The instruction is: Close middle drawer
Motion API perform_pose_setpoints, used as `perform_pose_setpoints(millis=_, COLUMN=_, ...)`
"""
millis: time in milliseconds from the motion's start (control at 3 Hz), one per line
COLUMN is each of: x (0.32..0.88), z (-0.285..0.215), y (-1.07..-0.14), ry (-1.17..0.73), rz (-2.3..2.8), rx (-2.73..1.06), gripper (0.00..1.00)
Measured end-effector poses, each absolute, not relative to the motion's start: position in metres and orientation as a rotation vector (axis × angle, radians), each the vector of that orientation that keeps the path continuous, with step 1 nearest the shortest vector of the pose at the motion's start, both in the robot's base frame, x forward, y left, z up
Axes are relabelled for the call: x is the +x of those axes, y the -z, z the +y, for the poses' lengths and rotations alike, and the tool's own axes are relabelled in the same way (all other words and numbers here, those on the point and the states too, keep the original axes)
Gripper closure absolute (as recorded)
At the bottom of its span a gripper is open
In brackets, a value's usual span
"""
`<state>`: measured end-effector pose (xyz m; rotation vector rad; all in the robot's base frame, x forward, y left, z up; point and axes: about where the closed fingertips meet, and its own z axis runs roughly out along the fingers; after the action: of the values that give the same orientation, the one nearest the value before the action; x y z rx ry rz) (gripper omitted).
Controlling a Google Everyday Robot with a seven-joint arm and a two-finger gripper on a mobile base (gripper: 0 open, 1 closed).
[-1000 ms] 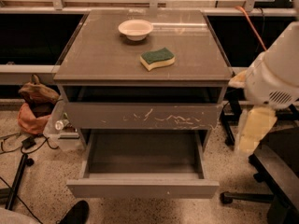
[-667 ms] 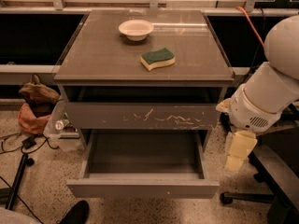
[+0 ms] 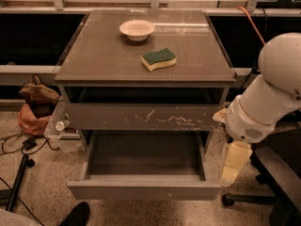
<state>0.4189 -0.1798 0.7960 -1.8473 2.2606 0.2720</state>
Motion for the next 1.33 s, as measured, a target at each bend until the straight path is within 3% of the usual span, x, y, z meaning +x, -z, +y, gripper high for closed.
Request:
perform_pose_setpoints(millis=1000, x=0.380, z=-0.110, y=-0.614, ry=-0.614, rz=2.202, rx=-1.984, gripper=0.00)
perform_pose_setpoints(millis=1333, x=0.380, z=-0.110, y=-0.614, ry=-0.614, rz=2.202, rx=-1.984, gripper=0.00)
